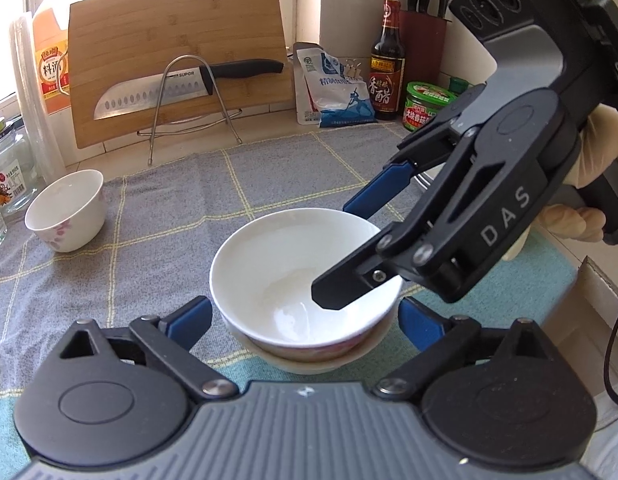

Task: Organize plates and bowls
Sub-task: 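Open the right tool and withdraw it from the stacked bowls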

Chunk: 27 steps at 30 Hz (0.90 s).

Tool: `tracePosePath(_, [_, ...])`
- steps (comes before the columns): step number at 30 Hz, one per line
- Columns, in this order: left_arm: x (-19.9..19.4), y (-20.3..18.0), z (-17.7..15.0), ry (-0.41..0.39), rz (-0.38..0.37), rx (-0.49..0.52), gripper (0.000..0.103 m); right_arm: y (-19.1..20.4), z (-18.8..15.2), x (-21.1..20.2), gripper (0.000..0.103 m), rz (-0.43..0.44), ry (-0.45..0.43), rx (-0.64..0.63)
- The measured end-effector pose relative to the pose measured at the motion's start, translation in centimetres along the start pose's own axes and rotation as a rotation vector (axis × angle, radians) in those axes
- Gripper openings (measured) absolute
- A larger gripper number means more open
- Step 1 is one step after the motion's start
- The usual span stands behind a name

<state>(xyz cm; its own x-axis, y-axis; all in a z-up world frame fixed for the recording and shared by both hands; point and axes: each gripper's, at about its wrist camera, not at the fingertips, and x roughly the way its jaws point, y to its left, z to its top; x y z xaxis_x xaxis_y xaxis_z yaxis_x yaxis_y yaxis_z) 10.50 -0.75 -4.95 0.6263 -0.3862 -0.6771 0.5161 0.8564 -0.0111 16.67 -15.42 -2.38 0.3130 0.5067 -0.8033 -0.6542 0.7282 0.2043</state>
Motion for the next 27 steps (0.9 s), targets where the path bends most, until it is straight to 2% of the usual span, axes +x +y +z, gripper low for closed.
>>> tracePosePath(13, [-1.9, 0.5, -0.5, -0.025, -0.036, 0.022, 0.099, 0.9, 0.7, -0.5, 0.100, -0.036, -0.012, -0.037])
tracePosePath(27, [-3.6, 3.9, -1.2, -0.074, 0.005, -0.025, 0.099, 2.9, 2.7, -0.2, 0.103, -0.074, -0.034, -0.076])
